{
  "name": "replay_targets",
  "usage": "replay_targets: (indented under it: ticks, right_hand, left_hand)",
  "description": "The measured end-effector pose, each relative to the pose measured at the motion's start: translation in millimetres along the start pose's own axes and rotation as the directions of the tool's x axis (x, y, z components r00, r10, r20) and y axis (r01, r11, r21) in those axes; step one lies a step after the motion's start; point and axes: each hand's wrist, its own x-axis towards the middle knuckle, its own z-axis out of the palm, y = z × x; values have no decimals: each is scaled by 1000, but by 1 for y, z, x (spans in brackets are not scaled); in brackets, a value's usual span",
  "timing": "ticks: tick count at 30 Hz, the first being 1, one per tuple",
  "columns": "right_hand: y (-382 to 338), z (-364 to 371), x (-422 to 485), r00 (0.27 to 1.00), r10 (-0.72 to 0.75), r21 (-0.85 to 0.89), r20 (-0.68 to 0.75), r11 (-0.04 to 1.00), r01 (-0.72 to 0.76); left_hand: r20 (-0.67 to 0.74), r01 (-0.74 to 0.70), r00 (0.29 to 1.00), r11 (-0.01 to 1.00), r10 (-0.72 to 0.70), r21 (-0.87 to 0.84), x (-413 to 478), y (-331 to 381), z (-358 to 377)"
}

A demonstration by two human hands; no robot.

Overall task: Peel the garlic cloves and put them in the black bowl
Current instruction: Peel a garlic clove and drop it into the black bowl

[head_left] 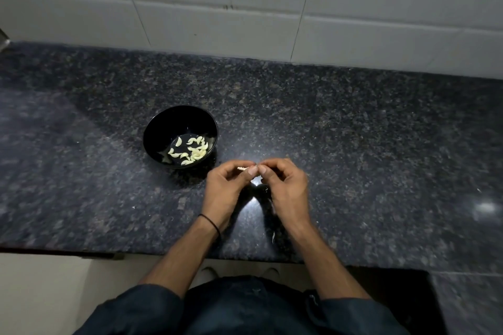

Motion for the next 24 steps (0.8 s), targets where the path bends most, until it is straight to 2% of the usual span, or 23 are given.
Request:
replay_targets:
  ticks: [4, 8, 11, 24]
  right_hand:
    - [-1, 1, -3, 1000, -16, -56, 5, 998, 17]
    - [-2, 4, -5, 999, -39, -149, -32, 988, 34]
    - [-4, 5, -6, 997, -39, -150, -73, 988, 28]
    - [7, 3, -4, 979, 137, -102, -152, 983, -153]
  left_hand:
    - [-15, -56, 998, 991, 59, 122, 0, 1, 0]
    - [-30, -60, 997, 976, 67, 210, 1, 2, 4]
    - [-39, -64, 996, 959, 78, 275, 1, 5, 8]
    - [-68, -67, 993, 923, 100, 379, -9, 13, 27]
